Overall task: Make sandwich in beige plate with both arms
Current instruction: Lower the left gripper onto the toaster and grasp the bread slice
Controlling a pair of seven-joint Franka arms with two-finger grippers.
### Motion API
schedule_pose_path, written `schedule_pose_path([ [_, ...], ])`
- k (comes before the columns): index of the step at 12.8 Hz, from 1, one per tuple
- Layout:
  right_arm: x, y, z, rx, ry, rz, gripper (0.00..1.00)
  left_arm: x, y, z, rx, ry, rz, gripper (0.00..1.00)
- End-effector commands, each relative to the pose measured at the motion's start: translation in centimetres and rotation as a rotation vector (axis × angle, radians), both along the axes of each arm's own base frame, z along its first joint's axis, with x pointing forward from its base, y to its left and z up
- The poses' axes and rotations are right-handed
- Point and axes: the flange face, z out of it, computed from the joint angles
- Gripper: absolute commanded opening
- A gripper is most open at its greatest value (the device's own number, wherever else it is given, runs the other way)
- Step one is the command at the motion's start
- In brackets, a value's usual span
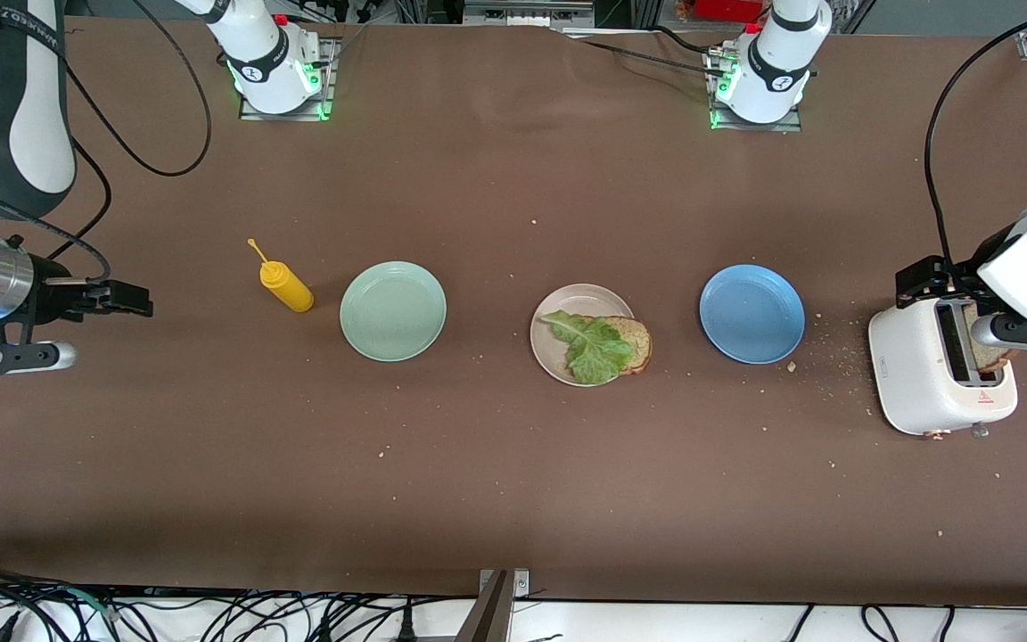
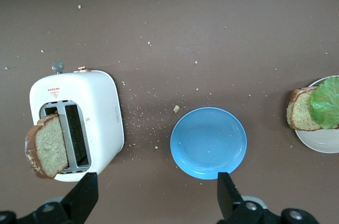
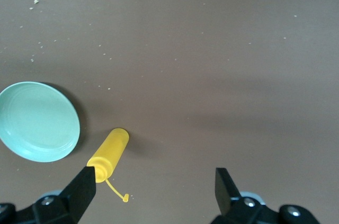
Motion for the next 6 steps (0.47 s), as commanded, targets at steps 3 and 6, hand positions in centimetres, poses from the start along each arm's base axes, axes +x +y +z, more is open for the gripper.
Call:
schedule_pose_path([
  [3, -0.7, -1.7, 2.4, 0.032, -0.032, -0.074, 1.0, 0.8, 4.7, -1.0, -0.013, -0.013, 0.058, 0.89],
  [6, -0.7, -1.7, 2.8, 0.044, -0.058, -0.134, 1.0, 1.6, 7.2, -0.6, 0.055, -0.084, -0.038, 0.84],
])
